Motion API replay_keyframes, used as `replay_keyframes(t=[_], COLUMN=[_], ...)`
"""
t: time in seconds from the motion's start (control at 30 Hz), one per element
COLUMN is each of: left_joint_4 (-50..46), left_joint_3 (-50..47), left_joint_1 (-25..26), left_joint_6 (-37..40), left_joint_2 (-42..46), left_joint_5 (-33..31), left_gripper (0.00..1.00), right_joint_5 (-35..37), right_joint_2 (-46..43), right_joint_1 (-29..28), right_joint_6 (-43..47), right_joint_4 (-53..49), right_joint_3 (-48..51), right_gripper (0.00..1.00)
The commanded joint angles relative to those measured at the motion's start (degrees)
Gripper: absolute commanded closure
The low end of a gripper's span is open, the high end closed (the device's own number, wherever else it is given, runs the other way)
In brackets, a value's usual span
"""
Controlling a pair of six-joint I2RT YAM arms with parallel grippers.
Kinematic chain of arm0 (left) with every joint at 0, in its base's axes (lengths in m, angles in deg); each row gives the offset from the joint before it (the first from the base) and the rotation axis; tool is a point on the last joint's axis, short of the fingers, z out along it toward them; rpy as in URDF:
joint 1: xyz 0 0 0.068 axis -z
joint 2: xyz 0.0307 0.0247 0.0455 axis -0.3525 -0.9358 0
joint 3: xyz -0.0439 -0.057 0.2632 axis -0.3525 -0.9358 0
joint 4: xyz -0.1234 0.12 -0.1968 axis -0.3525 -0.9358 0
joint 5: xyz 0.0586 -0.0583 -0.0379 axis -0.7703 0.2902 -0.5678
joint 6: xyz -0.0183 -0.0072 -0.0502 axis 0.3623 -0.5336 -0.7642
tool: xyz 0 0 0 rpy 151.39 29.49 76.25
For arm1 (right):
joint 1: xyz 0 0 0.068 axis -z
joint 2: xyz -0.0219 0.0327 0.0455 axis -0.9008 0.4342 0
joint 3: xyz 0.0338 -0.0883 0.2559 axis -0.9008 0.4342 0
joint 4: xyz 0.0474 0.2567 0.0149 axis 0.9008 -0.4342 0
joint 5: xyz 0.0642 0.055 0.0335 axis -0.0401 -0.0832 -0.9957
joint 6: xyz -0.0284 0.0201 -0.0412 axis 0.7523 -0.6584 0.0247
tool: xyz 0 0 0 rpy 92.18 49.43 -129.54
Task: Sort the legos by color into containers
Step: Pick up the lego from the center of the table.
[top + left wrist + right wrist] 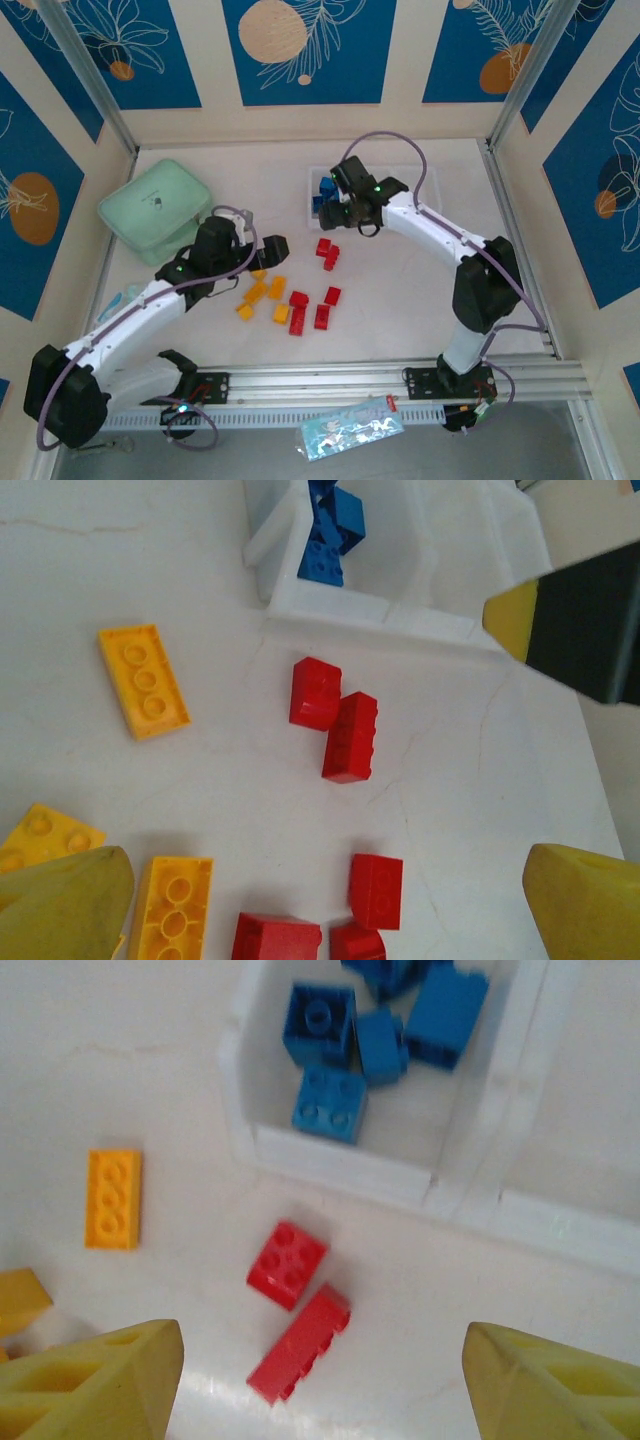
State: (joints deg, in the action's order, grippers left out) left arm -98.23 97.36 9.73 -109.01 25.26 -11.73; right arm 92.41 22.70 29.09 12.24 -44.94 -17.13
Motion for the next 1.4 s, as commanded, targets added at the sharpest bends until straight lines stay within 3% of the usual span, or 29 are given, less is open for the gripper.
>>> replay_keyframes(t=[0.0,0.3,0.63,1.07,1.37], left_joint_4=[0.6,3.5,3.9,3.0,3.3], left_joint_3=[-2.1,-5.4,-6.4,-5.4,-4.8], left_joint_1=[1.1,5.9,7.5,7.4,7.5], left_joint_6=[-1.0,-3.7,-5.0,-4.0,-4.0], left_joint_2=[1.9,2.3,2.5,2.2,1.9], left_joint_5=[1.3,-1.5,-3.8,-4.5,-4.0], left_gripper=[0.01,0.01,0.01,0.01,0.01], right_joint_5=[-1.5,-5.0,-2.1,-0.5,2.3], right_joint_2=[-2.1,-0.6,7.4,10.7,7.3], right_joint_1=[-1.6,-4.5,-6.4,-5.2,-4.8], right_joint_6=[-4.6,-14.3,-18.1,-17.1,-16.1], right_joint_4=[1.0,8.5,8.7,10.8,10.0], right_joint_3=[5.5,14.1,11.0,10.7,13.7], right_gripper=[0.24,0.25,0.3,0.5,0.68])
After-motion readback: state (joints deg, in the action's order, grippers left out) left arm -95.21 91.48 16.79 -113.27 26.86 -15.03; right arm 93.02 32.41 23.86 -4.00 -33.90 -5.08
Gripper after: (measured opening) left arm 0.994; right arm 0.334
